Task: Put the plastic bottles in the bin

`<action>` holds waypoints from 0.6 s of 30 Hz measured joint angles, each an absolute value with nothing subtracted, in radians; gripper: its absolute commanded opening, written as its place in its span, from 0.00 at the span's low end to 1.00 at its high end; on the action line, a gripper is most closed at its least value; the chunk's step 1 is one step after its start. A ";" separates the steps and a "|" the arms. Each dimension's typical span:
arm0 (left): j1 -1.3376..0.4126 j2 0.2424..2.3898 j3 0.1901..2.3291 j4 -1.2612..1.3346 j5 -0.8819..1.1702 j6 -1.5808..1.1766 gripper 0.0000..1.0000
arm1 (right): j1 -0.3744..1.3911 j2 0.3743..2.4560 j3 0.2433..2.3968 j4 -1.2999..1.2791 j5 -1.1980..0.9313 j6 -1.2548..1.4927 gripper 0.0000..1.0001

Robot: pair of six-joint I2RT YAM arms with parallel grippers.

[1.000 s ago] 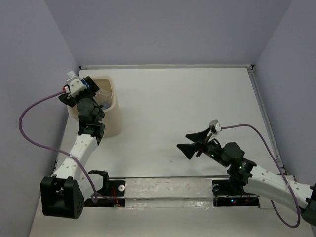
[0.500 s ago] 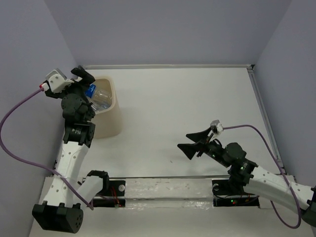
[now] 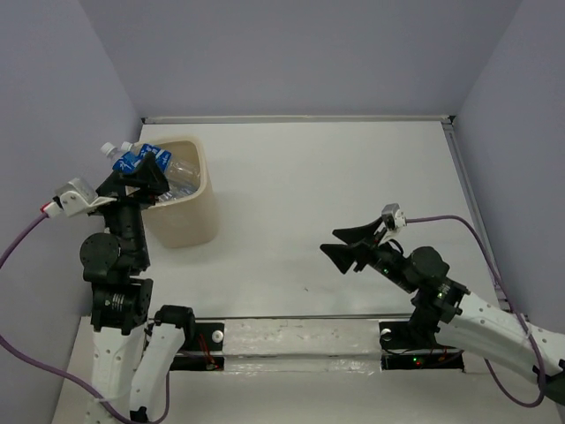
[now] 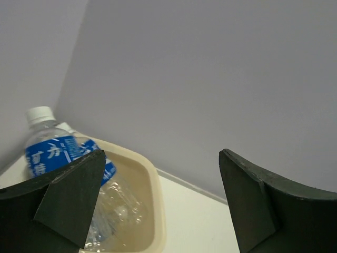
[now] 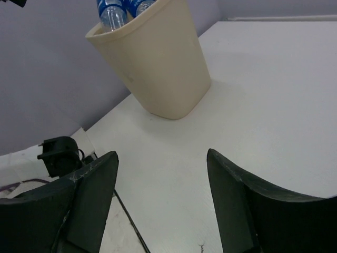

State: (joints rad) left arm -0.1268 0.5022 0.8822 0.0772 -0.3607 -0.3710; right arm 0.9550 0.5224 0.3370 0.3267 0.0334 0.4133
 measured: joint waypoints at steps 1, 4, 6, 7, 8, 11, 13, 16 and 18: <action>-0.127 0.492 0.882 0.073 -0.299 -0.381 0.99 | 0.955 0.527 0.356 0.308 0.034 0.407 0.37; -0.127 0.480 0.878 0.069 -0.123 -0.403 0.99 | 0.955 0.542 0.439 0.224 0.039 0.386 0.00; -0.127 0.465 0.860 0.068 0.045 -0.414 0.99 | 0.955 0.536 0.502 0.178 0.051 0.364 0.00; -0.127 0.454 0.847 0.067 0.101 -0.418 0.99 | 0.955 0.525 0.539 0.155 0.060 0.358 0.00; -0.127 0.443 0.836 0.064 0.162 -0.417 0.99 | 0.955 0.511 0.565 0.139 0.070 0.354 0.00; -0.134 0.406 0.810 0.039 0.322 -0.408 0.99 | 0.955 0.454 0.627 0.104 0.102 0.339 0.42; -0.155 0.378 0.798 0.027 0.388 -0.397 0.99 | 0.955 0.416 0.651 0.101 0.130 0.333 0.69; -0.196 0.339 0.782 0.012 0.449 -0.383 0.99 | 0.955 0.423 0.675 0.091 0.159 0.323 0.84; -0.235 0.313 0.775 0.000 0.474 -0.363 0.99 | 0.955 0.451 0.686 0.067 0.179 0.313 0.89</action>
State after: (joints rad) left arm -0.2352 0.3130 0.7746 -0.0002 0.4744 -0.3634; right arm 0.9550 0.4507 0.6861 0.0669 0.1795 0.3134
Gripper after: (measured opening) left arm 0.989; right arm 0.815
